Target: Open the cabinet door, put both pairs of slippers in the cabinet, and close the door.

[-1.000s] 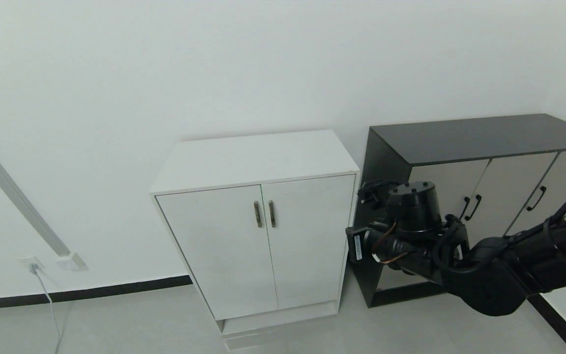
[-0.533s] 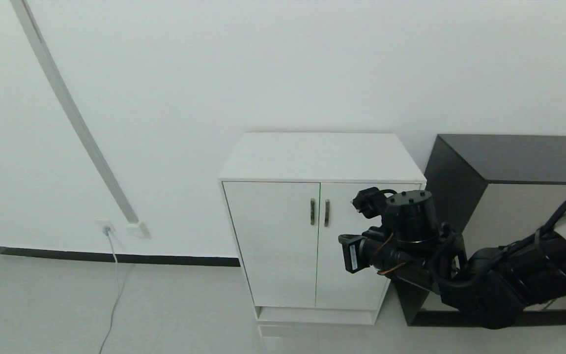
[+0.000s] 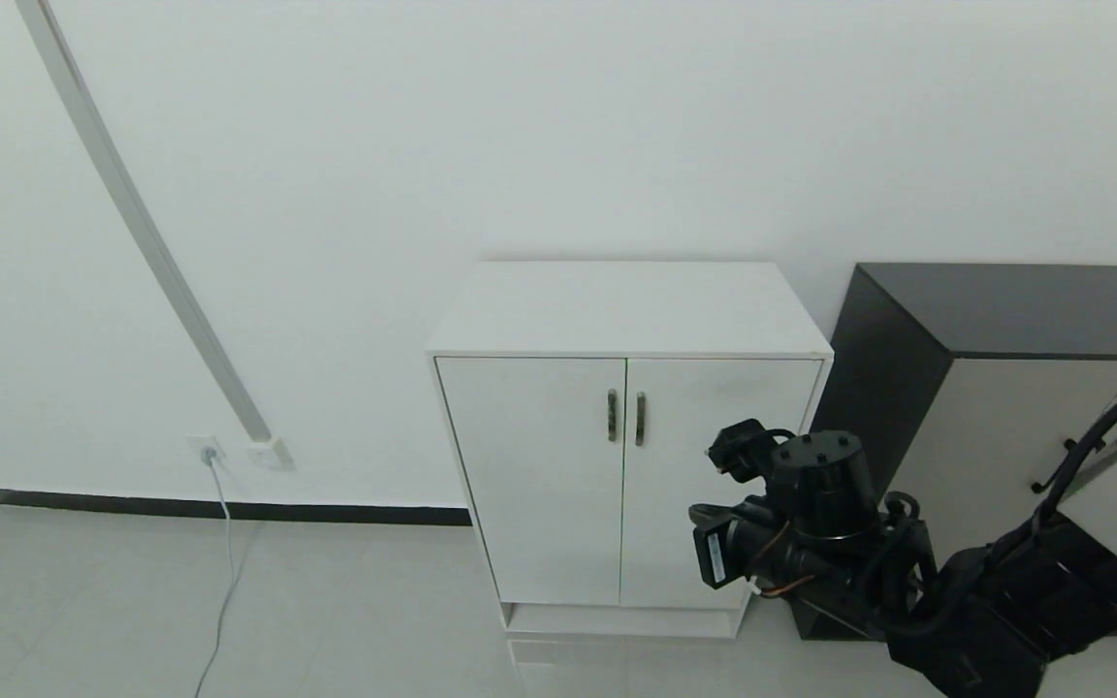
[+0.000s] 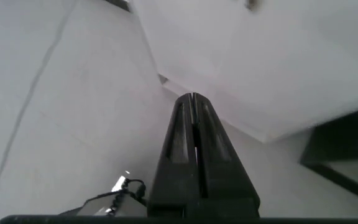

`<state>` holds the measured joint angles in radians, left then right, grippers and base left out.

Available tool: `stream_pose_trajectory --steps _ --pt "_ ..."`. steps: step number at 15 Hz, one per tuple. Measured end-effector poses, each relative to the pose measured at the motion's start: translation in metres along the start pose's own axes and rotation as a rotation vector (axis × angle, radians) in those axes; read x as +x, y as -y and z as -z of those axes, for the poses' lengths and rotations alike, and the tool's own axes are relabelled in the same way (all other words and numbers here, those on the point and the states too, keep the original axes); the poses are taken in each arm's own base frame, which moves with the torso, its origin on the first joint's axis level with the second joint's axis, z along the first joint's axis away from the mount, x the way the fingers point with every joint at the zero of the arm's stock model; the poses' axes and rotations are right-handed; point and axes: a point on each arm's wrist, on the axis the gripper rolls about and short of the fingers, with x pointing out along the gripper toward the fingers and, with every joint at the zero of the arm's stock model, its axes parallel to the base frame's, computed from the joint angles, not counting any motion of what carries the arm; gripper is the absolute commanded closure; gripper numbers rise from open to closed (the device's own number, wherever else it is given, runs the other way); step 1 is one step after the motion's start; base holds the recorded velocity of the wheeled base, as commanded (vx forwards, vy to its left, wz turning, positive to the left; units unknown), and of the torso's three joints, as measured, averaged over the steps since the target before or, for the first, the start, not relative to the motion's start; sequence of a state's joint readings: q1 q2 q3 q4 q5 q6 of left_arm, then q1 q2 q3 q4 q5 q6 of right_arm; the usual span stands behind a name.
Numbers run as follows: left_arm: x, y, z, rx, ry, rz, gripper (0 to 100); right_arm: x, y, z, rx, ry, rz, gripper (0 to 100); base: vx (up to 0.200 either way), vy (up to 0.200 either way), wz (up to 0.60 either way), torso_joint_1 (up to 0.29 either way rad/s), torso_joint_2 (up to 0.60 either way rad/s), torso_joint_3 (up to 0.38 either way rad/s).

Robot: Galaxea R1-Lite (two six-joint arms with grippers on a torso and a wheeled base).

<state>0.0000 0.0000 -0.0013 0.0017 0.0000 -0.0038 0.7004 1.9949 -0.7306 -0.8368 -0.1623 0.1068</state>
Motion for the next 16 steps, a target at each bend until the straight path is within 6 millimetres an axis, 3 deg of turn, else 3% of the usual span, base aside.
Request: stream_pose_trajectory --steps 9,16 --pt "0.0 0.0 0.0 0.0 0.0 0.0 100 -0.004 -0.009 0.025 -0.018 -0.036 -0.021 100 0.2 0.0 0.0 0.005 0.0 0.003" --pt "0.0 0.0 0.0 -0.002 0.0 0.0 100 0.008 -0.01 0.026 -0.004 0.024 -0.027 100 0.0 0.0 0.0 0.0 0.0 0.0"
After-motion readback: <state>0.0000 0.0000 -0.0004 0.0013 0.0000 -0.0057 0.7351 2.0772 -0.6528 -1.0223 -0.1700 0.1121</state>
